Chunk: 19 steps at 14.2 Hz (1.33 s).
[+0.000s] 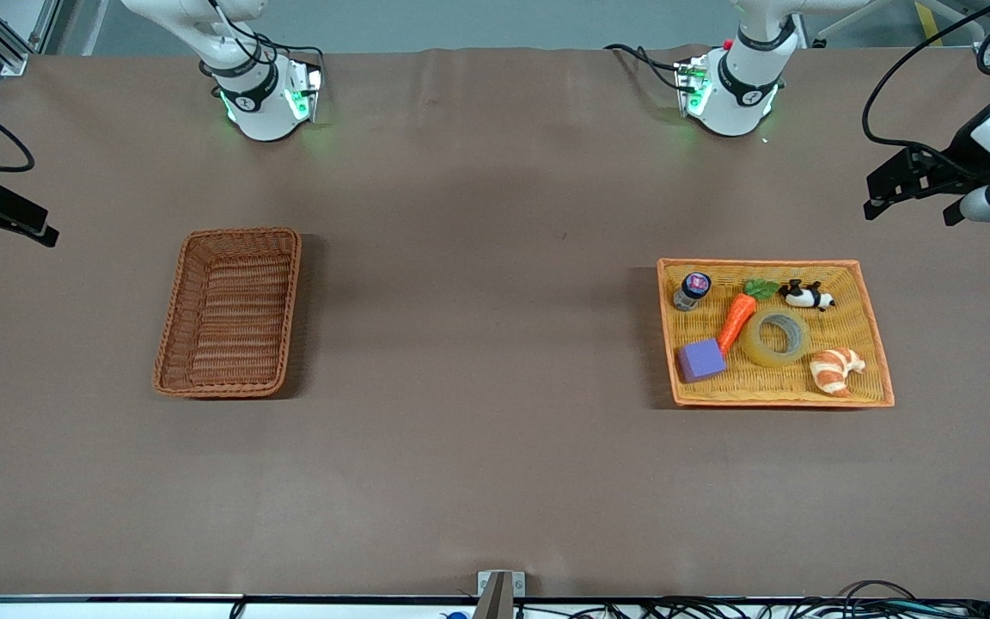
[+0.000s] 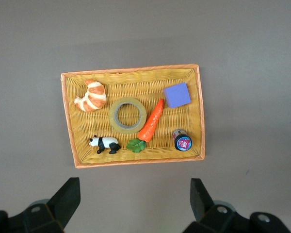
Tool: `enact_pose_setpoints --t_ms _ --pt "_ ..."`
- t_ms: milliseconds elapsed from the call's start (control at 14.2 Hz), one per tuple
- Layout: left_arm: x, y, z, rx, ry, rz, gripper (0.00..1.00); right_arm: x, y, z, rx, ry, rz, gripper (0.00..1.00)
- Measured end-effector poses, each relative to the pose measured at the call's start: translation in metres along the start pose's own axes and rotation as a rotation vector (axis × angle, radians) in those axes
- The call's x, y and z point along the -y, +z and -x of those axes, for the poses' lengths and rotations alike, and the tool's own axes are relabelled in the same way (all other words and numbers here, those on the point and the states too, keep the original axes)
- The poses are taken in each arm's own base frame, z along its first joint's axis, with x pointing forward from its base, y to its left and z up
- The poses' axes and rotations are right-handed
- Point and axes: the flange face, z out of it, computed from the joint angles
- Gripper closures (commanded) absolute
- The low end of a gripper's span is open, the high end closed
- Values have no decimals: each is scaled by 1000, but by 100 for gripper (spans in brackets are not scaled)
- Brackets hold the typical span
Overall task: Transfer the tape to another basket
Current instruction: 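Move the left gripper over the yellow tape roll in the tray, then lower the left gripper and grasp the yellow tape roll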
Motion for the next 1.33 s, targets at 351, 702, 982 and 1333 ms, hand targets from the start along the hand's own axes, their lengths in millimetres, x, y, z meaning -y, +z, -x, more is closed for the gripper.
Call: enact_pose_setpoints --t_ms 351,702,982,1333 --pt "0 9 -3 10 -4 0 0 0 0 0 0 0 0 0" --pt "10 78 -39 77 -20 -1 5 0 0 0 0 0 0 0" --pt "16 163 -66 122 -24 -10 5 -2 1 0 1 3 0 0" --pt "29 253 -56 141 -12 -63 5 -2 1 0 1 4 0 0"
